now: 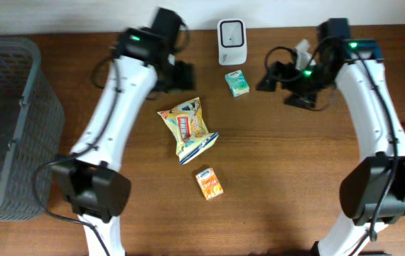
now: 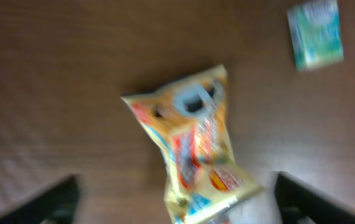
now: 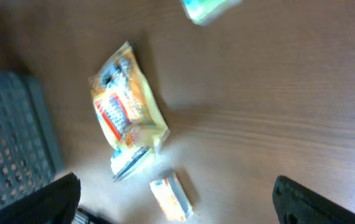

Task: Scan the item barcode
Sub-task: 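Grasp the yellow wipes pack with the right gripper and pull it rightward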

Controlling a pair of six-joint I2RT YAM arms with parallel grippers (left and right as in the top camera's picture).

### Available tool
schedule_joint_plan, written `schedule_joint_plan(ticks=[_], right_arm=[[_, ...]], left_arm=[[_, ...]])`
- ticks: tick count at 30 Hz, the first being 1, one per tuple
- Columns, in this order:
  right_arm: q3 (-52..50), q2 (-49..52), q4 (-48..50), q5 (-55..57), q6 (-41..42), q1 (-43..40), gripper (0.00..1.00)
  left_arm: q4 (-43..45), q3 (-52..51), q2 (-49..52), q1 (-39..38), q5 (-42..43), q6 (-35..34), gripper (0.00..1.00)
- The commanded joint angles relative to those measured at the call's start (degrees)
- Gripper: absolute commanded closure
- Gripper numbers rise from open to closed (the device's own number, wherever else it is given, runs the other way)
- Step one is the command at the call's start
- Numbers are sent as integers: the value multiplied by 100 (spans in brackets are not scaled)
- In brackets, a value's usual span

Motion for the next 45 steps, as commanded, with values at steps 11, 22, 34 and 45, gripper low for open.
schedule_joint_plan(ticks=[11, 22, 34, 45], right_arm=[[-872, 929, 2153, 693, 619, 2452, 2], [-2048, 953, 2739, 1932, 1394, 3163, 96], [-898, 927, 404, 2931, 1193, 1744, 96], [-1829, 929, 22, 1530, 855, 1355, 96]], left_arm=[[2459, -2778, -42, 833, 1554, 269, 100], [3427, -3773, -22, 627, 1250, 350, 100], [2723, -2697, -415, 595, 2406, 354, 100], [2957, -2728, 1023, -557, 2264, 356, 100]])
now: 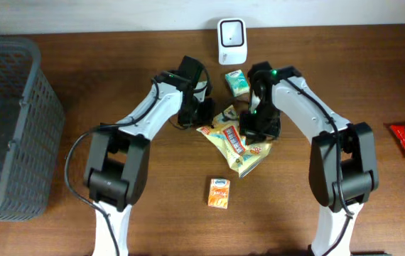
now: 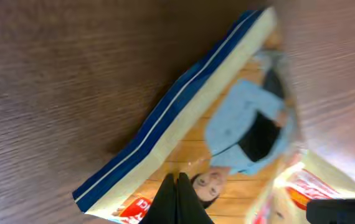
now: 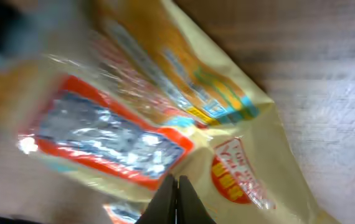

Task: Scan the item barcode
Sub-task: 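Grasp the yellow wipes pack with the right gripper and pull it rightward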

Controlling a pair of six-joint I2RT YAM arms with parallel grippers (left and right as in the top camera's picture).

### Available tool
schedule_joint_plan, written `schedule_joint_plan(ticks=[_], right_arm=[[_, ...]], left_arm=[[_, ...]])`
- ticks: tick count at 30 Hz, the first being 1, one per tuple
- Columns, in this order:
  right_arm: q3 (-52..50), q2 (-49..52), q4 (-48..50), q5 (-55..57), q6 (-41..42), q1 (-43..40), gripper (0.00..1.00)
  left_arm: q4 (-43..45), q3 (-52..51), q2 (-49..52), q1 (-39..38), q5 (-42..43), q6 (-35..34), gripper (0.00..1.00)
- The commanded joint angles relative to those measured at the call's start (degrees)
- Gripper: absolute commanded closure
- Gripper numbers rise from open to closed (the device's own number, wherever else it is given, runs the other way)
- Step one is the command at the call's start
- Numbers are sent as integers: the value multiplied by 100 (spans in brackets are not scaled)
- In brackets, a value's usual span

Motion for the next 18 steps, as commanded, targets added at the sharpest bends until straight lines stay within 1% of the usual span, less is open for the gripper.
schedule_joint_plan(ticks=[1, 3, 4, 6, 7, 8, 9, 10, 11, 12, 15, 17, 18], right_arm=[[-879, 31, 348, 101, -4, -35, 96], [-1419, 31, 509, 522, 24, -160, 96], [-1504, 31, 428, 859, 57, -345, 96], [-1488, 31, 339, 1314, 44, -1043, 96], [-1392, 31, 321, 1270, -140, -1274, 96], [-1202, 31, 225, 1104, -380, -1469, 96], [-866, 28, 81, 732, -682, -1655, 96], [-601, 31, 48, 249, -1137, -1716, 96], [-424, 28, 107, -17, -1182, -1709, 96], [-420, 31, 203, -155, -1165, -1676, 96], [-466, 33, 535, -232, -844, -1602, 96], [-442, 31, 496, -227, -872, -1648, 96], [-280, 31, 221, -181, -1003, -1768, 96]], left_arm=[[-35, 24, 369, 44, -1027, 92, 100], [-181, 26, 402, 162, -2164, 85, 100], [-343, 57, 402, 284, -2557, 44, 100], [-743, 306, 398, 680, -2662, 46, 100], [-966, 575, 391, 785, -2599, 48, 100], [-1207, 957, 380, 839, -2356, 76, 100], [-1360, 1510, 380, 852, -1040, 734, 100], [-1338, 1799, 380, 787, 717, 1414, 100], [-1292, 1840, 380, 658, 1622, 1484, 100], [-1314, 1823, 389, 496, 1888, 1484, 100], [-1486, 1770, 459, -428, 1812, 1475, 100], [-1534, 1718, 560, -909, 1790, 1419, 100], [-1574, 1718, 627, -1099, 1790, 1419, 100]])
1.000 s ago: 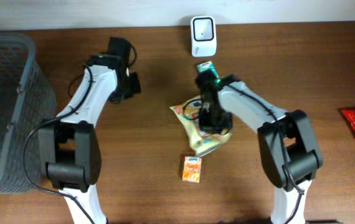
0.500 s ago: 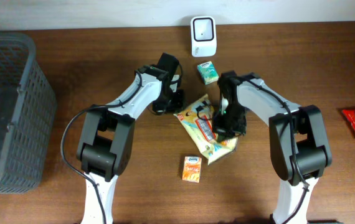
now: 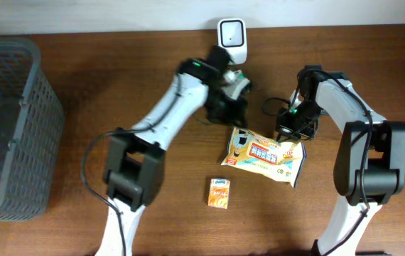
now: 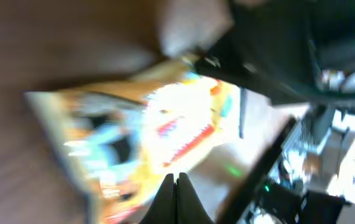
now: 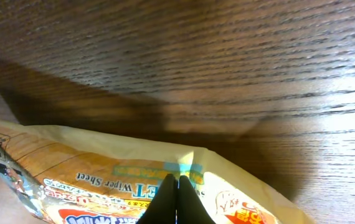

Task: Scan the item barcode
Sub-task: 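Grasp the yellow wipes pack with the right gripper and pull it rightward, then flatten the wipes pack with the right gripper and retract the left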

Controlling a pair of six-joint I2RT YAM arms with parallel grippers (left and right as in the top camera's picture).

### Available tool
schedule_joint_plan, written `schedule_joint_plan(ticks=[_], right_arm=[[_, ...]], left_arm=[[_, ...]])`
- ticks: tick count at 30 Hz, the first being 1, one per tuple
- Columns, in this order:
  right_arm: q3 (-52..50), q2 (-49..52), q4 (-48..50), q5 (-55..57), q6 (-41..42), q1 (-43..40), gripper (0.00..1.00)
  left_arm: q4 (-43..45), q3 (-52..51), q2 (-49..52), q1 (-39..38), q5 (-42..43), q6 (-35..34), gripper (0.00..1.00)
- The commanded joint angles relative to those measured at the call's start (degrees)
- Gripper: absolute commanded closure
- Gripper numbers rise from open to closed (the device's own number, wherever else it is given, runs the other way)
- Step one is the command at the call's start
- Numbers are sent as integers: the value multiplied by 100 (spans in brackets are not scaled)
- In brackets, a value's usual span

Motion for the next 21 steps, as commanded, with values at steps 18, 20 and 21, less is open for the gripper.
schedule_joint_plan(ticks=[18, 20, 21], right_arm=[[1034, 24, -1631, -61, -634, -855, 96], [1342, 24, -2079, -564, -1353, -588, 96], [1202, 24, -2081, -575, -1401, -439, 96]], left_arm=[[-828, 105, 629, 927, -3161, -1349, 100], [-568, 179, 197, 866, -1961, -662, 100], [-522, 179, 105, 780, -1604, -592, 100]])
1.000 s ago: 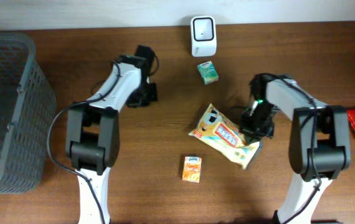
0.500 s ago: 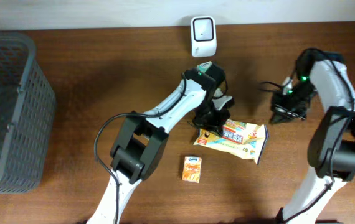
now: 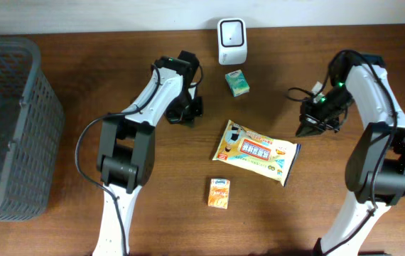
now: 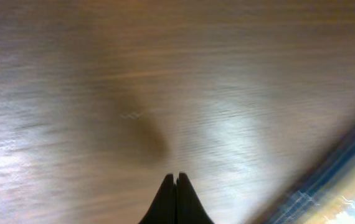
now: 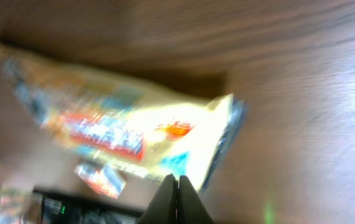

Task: Scan the item barcode

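Note:
The yellow snack packet point(image 3: 256, 151) lies flat on the table, printed side up, below the white scanner point(image 3: 231, 39) at the back edge. My left gripper point(image 3: 188, 112) is shut on nothing, left of the packet and apart from it; the left wrist view shows its gripper point(image 4: 176, 180) over bare wood, with the packet's blue edge point(image 4: 333, 177) at lower right. My right gripper point(image 3: 308, 128) is shut and empty just off the packet's right end. In the right wrist view the packet point(image 5: 121, 124) lies beyond the shut gripper point(image 5: 177, 182).
A small green box point(image 3: 236, 82) sits below the scanner. A small orange box point(image 3: 220, 193) lies in front of the packet. A grey basket point(image 3: 11, 121) fills the left side. A red packet shows at the right edge.
My left gripper has moved left, from beside the green box to bare table. My right gripper has moved a little right, off the packet's end. The packet lies in about the same place.
First the packet lay left of centre with both grippers open near the back. Then both grippers were shut at the packet in the middle. Then the packet lay flat further right, a gripper at each end. Now both stand apart from it.

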Controlling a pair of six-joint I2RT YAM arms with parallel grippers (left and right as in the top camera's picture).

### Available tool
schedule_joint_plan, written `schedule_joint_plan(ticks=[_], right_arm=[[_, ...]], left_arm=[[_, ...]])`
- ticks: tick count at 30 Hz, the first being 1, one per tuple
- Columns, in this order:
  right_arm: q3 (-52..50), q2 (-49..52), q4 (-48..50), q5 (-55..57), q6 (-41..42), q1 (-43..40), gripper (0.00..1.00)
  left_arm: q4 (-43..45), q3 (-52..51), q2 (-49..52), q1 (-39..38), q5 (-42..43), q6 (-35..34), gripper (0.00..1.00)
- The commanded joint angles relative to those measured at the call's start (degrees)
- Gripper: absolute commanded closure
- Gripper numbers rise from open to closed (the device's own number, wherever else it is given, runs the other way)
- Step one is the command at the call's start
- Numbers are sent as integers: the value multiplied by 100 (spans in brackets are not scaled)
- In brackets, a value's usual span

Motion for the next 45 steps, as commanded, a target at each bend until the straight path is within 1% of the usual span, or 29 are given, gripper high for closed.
schedule_joint_plan(ticks=[1, 3, 5, 7, 10, 11, 13, 14, 16, 18, 20, 21, 22, 23, 24, 26, 27, 28, 29, 31, 33, 34, 35, 36, 38, 39, 40, 41, 45], right_arm=[[-413, -48, 26, -457, -481, 531, 96], [-1342, -48, 675, -876, -472, 870, 96], [-2256, -48, 1123, -1005, -413, 820, 96], [-2625, -48, 1294, -872, -407, 688, 96], [-2769, -48, 1344, 107, 74, 501, 96], [-2769, -48, 1353, 369, 122, 452, 96], [-2717, -48, 1392, 1305, 734, 280, 96], [-2629, -48, 1366, 1311, 730, 214, 96], [-1937, -70, 975, 1309, 706, 22, 96], [-973, -76, 409, 1274, 363, 72, 96], [-476, -76, 107, 1019, 35, 190, 94], [-389, -76, 57, 914, 37, 291, 90], [-391, -76, 66, 811, 44, 341, 85], [-400, -74, 105, 1001, 39, 442, 47], [-407, -74, 101, 1338, 210, 420, 43], [-407, -74, 76, 1333, 214, 118, 29], [-411, -74, 31, 1335, 208, -55, 14], [-474, -74, -76, 1012, -81, -313, 3], [-636, -74, -129, 487, -595, -420, 2], [-1220, -74, 122, 404, -691, -415, 2], [-1792, -74, 643, 120, -688, -413, 7], [-1888, -74, 828, -70, -688, -413, 25], [-1891, -74, 984, -149, -688, -413, 37], [-1891, -74, 1182, -144, -688, -413, 42], [-1917, -70, 1672, -151, -671, -413, 59], [-1917, -70, 1893, -149, -671, -413, 75], [-1917, -70, 2087, -151, -671, -413, 87], [-1917, -70, 2188, -155, -669, -413, 94], [-1749, -205, 2133, -820, -754, -415, 96]], left_arm=[[83, 144, -643, -361, 1467, 590, 100], [120, 2, -629, -697, 1897, 750, 100], [372, -236, -625, -1047, 1895, 756, 100], [680, -514, -625, -1058, 1902, 715, 100], [1733, -1379, -625, -1095, 2039, 717, 100], [1958, -1609, -625, -1060, 1521, 557, 100], [1722, -1659, -625, -890, -599, -319, 100], [1582, -1626, -651, -741, -911, -372, 100], [1250, -1276, -826, -227, -938, -444, 100], [841, -778, -1174, 256, -938, -448, 100], [704, -599, -1587, 398, -935, -385, 100], [704, -599, -1751, 396, -935, -385, 100], [702, -599, -1805, 411, -938, -385, 86], [629, -599, -1805, 431, -938, -382, 37], [560, -599, -1805, 431, -938, -382, 0], [385, -603, -1801, 446, -940, -378, 1], [350, -603, -1801, 459, -940, -378, 1], [310, -603, -1799, 503, -940, -363, 1], [319, -603, -1799, 531, -938, -365, 1], [319, -603, -1799, 529, -938, -363, 1], [319, -603, -1799, 529, -938, -363, 1], [323, -603, -1794, 529, -940, -363, 1], [321, -603, -1794, 529, -940, -363, 1], [321, -603, -1794, 529, -940, -363, 1], [317, -603, -1794, 529, -940, -363, 1], [317, -603, -1794, 529, -940, -363, 1], [319, -603, -1794, 529, -940, -363, 1], [319, -603, -1794, 529, -938, -363, 1], [319, -603, -1794, 529, -938, -363, 1]])
